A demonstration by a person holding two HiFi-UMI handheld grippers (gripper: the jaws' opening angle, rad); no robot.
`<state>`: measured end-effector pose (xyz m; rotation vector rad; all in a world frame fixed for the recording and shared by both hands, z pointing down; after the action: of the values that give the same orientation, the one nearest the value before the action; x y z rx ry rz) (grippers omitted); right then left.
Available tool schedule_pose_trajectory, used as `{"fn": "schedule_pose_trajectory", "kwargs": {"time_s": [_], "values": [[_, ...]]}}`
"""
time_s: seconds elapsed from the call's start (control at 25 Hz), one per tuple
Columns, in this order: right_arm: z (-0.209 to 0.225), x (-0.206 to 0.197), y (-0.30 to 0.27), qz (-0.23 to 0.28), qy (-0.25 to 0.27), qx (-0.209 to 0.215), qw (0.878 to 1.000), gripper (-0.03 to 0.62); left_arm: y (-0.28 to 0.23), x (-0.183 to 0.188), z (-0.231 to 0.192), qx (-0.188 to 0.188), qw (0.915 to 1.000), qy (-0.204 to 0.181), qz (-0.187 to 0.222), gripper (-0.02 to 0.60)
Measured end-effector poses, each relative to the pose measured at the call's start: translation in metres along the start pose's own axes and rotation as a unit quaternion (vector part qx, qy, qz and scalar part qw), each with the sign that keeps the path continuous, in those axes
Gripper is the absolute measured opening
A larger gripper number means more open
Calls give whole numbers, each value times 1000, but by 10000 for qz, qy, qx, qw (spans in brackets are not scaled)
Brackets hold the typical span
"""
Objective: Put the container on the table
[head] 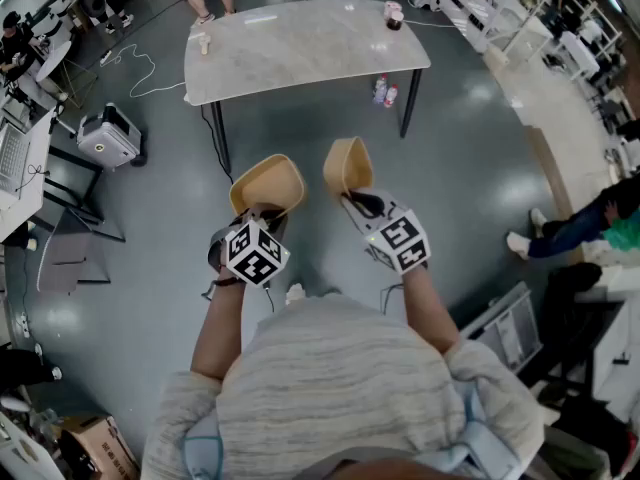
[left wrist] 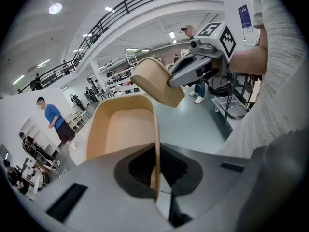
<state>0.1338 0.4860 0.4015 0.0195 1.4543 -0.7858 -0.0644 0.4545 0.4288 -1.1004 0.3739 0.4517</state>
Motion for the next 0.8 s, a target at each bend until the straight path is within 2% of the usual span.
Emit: {"fn": "schedule_pose_trajectory", "kwargs": {"time_s": [0.56, 0.8], "values": [[2, 6, -19, -29, -93, 34, 9999, 20, -5, -14, -15, -30, 10000, 75, -1, 3], [4, 14, -35, 146, -307, 98, 9994, 21, -6, -25, -29, -18, 9999, 163, 28, 3]]}}
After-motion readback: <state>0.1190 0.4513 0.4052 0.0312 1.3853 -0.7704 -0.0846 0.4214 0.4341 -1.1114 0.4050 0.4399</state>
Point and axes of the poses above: the fingertips, and each gripper's own axes: y backward along the fingers, z to its right, x out of its top, the point moved 7 cm from there along y, backward along the fingers, and after that the axes turned 15 degrees about -y, right-handed, at the moved point
